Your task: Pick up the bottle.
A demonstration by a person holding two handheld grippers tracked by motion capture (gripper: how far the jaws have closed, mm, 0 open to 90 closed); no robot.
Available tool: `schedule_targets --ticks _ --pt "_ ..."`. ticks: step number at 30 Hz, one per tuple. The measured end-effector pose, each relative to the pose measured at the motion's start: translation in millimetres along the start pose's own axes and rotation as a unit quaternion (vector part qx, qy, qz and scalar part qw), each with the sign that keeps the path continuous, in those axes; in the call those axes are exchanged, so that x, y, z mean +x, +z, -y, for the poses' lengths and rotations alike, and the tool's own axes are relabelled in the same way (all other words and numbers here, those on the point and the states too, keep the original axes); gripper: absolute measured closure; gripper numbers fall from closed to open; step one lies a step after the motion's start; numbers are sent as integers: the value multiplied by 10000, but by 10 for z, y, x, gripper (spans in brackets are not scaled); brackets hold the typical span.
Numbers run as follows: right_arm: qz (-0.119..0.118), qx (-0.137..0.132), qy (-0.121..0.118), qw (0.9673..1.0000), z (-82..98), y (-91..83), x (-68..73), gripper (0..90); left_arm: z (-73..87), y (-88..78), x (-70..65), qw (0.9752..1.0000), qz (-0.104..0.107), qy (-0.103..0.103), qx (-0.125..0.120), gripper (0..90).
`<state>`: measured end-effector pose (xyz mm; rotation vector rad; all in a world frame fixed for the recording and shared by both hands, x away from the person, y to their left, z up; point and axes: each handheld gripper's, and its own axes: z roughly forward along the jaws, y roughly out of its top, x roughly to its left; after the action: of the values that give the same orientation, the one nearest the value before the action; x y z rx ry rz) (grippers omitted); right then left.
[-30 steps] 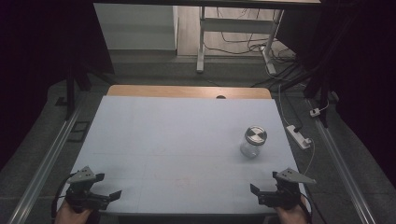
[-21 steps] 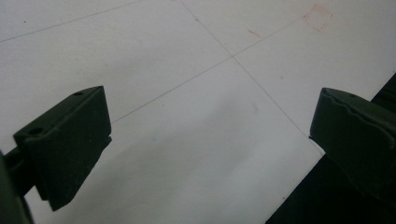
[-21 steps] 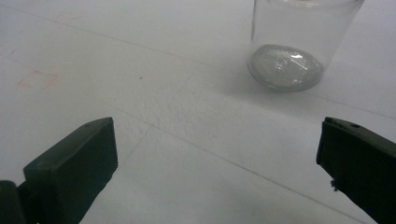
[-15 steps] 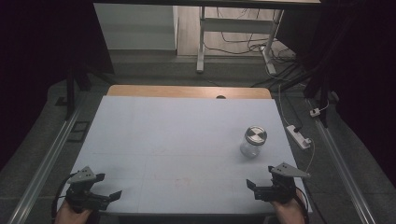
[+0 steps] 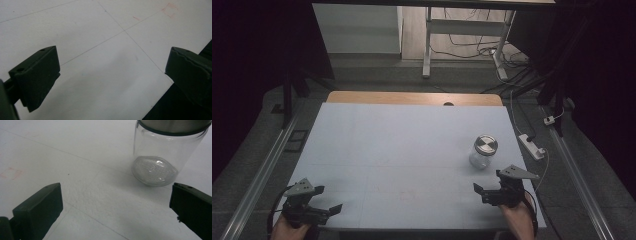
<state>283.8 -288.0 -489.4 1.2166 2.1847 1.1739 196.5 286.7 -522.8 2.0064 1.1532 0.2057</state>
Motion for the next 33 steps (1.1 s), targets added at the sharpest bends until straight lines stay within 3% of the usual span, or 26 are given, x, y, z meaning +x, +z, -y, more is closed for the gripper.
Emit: schedule_targets --ticks 12,20,33 --pt "135 -127 345 9992 -120 153 -198 0 -3 6 3 10000 1 -20 24 0" --pt "515 -25 138 9986 -221 316 -282 0 -4 11 4 10000 2 -18 43 0" --pt "618 80 45 9980 -351 573 -404 0 -7 18 5 10000 5 -32 74 0"
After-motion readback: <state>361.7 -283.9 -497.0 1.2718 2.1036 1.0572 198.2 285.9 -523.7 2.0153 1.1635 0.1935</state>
